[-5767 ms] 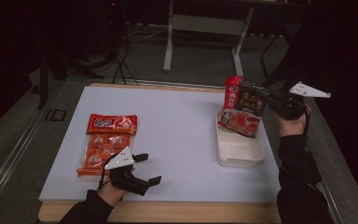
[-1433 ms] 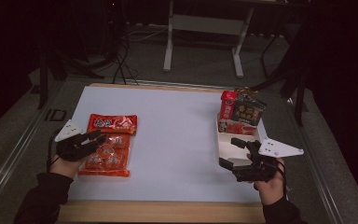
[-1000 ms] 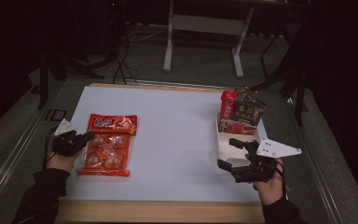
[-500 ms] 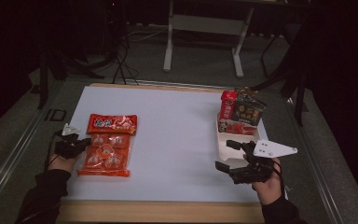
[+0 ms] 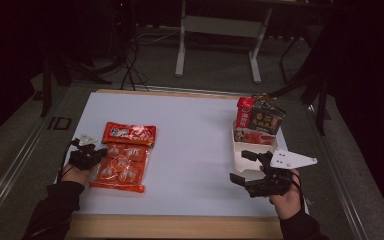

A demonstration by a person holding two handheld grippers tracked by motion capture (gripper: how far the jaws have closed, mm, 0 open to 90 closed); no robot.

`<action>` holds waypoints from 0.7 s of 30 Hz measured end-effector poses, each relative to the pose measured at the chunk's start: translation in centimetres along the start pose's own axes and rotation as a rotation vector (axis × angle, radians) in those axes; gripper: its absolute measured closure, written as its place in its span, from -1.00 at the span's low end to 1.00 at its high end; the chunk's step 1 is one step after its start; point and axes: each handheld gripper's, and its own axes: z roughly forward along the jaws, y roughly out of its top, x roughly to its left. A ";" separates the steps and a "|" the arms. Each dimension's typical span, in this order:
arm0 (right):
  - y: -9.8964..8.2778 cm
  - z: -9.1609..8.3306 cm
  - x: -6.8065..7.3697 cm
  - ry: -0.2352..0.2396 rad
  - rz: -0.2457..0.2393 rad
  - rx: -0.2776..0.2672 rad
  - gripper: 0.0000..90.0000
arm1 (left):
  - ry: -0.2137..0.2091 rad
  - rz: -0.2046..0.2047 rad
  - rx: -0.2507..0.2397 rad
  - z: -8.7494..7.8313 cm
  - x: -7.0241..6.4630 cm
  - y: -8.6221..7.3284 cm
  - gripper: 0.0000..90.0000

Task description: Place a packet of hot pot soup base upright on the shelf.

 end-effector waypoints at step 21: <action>0.0 0.1 0.1 0.007 0.003 0.002 -0.68 | -0.178 0.115 0.010 1.3 -6.3 1.7 1.00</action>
